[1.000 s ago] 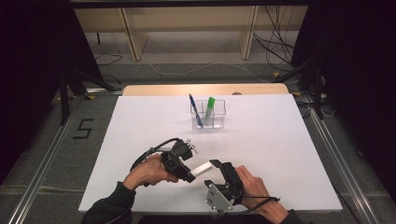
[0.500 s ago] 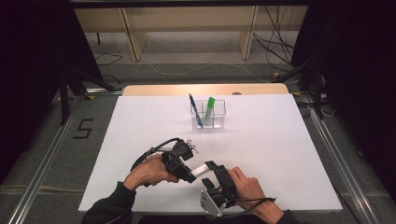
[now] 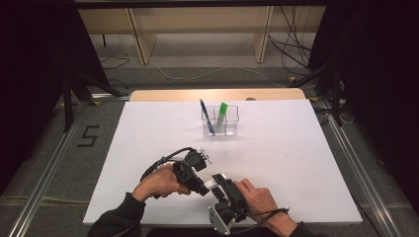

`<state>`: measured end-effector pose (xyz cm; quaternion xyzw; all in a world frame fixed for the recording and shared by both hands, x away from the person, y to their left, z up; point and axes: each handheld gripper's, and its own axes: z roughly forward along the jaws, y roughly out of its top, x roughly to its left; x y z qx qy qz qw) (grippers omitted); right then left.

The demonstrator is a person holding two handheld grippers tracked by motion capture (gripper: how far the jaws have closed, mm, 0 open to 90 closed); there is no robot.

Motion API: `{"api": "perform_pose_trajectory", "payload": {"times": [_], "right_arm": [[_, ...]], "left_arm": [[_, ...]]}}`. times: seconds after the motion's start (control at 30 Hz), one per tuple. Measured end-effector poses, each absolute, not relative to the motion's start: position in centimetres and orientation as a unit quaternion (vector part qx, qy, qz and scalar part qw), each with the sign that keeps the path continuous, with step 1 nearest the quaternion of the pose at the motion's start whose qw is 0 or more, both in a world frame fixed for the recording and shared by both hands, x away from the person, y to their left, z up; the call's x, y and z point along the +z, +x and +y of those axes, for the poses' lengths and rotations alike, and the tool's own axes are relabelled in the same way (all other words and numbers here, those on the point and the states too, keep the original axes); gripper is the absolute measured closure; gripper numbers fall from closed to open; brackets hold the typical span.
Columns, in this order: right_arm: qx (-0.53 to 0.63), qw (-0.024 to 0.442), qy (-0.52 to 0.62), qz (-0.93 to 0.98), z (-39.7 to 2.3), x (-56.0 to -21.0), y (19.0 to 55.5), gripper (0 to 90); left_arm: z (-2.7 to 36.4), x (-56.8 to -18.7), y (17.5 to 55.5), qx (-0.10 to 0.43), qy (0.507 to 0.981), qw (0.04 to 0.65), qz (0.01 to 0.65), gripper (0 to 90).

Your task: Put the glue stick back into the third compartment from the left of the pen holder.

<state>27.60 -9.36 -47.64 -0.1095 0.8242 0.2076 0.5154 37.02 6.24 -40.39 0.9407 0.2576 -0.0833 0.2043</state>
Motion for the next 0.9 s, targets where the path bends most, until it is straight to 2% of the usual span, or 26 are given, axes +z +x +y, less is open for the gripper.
{"api": "perform_pose_trajectory", "payload": {"times": [0.2, 0.9], "right_arm": [[0.205, 0.522, -0.125, 0.819, -9.27, -47.8, 27.54, 53.1], [0.198, 0.528, -0.147, 0.813, -9.16, -48.21, 27.14, 66.5]], "left_arm": [[6.17, -40.4, 36.97, -0.085, 0.942, 0.201, 0.255, 66.4], [5.97, -40.64, 37.01, -0.092, 0.943, 0.193, 0.254, 66.4]]}}
